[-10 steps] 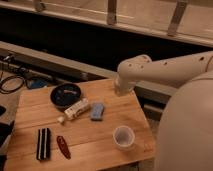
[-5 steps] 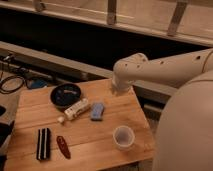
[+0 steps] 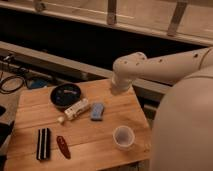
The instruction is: Move the arm in a circular motion
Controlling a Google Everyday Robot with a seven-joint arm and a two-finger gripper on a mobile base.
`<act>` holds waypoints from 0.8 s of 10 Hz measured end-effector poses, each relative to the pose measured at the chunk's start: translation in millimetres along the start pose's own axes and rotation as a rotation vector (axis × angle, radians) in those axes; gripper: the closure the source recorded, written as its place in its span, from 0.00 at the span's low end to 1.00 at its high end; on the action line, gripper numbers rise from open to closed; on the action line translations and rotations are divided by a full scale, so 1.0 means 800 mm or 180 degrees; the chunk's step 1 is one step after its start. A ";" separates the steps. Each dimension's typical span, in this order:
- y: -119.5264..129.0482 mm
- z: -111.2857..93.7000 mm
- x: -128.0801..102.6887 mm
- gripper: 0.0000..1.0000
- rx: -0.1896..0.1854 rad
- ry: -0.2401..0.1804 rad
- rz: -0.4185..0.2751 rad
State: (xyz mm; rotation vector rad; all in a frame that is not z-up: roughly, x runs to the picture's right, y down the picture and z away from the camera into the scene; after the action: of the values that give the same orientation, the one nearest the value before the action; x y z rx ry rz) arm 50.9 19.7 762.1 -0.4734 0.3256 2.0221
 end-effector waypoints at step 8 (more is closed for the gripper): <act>0.056 0.079 -0.075 0.92 -0.0481 0.0130 0.0030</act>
State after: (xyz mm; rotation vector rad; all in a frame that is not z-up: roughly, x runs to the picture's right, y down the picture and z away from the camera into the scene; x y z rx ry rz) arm 25.1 -21.7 847.0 -0.6086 0.2009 2.0571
